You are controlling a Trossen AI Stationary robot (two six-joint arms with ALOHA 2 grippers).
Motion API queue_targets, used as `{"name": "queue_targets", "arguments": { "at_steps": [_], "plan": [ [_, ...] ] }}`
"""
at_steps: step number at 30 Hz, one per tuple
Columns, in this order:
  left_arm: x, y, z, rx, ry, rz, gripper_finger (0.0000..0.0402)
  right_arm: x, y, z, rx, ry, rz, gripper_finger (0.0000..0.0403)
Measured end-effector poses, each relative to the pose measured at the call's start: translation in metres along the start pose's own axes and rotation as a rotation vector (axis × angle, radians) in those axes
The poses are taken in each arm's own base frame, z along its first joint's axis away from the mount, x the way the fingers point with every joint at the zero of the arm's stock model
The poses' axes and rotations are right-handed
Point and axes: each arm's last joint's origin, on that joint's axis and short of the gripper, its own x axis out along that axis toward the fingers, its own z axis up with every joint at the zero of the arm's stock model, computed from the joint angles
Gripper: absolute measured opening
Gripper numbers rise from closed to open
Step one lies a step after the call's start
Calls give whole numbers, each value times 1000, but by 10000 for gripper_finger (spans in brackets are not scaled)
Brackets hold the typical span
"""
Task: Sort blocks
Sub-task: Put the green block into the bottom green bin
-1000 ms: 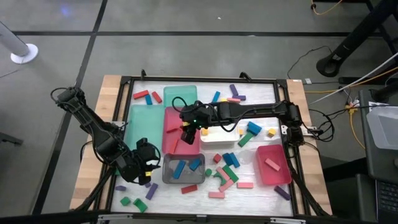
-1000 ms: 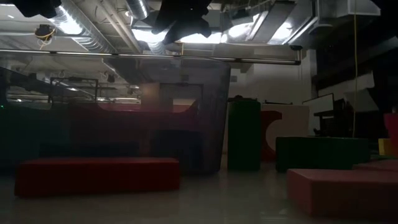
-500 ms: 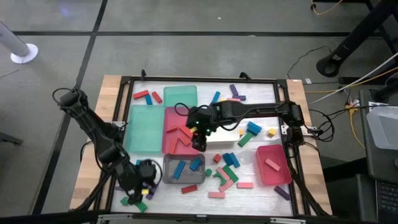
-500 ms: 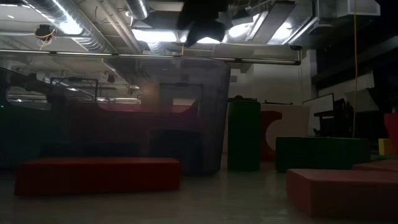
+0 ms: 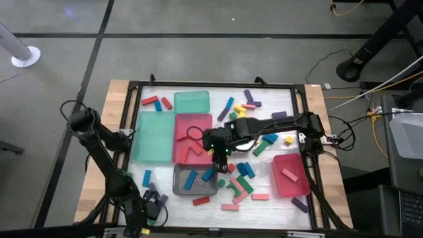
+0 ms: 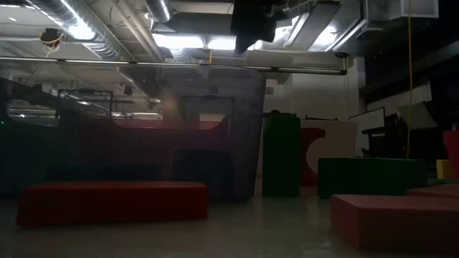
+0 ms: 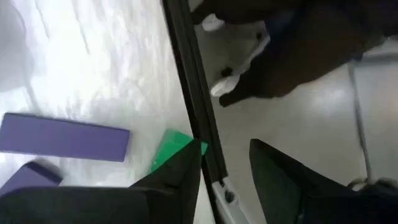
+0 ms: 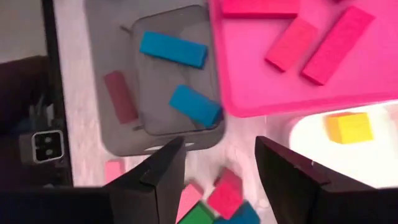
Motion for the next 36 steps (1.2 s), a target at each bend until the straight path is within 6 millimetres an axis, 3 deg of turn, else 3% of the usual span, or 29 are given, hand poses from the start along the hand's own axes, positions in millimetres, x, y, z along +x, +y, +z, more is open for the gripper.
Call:
{"name": "queue_targets", "arguments": {
  "at_steps": [4, 10, 19, 24, 28, 36],
  "plan": [
    [3, -2, -3, 91, 13, 0, 106, 2, 19, -5, -46, -10, -11, 193],
    [3, -2, -4, 47, 11, 4, 103, 5, 45, -16, -53, -19, -32, 193],
    [12, 1, -4, -11, -1, 62, 173, 8, 83, -35, -35, -2, -3, 193],
    [23, 1, -9, 93, 50, 58, 211, 8, 105, -48, -72, -15, -29, 193],
    [29, -1, -14, 200, 76, 60, 222, 8, 119, -58, -110, -30, -50, 193],
    [43, 1, -22, 247, 119, 103, 224, 8, 141, -66, -153, -88, -18, 193]
  ]
}}
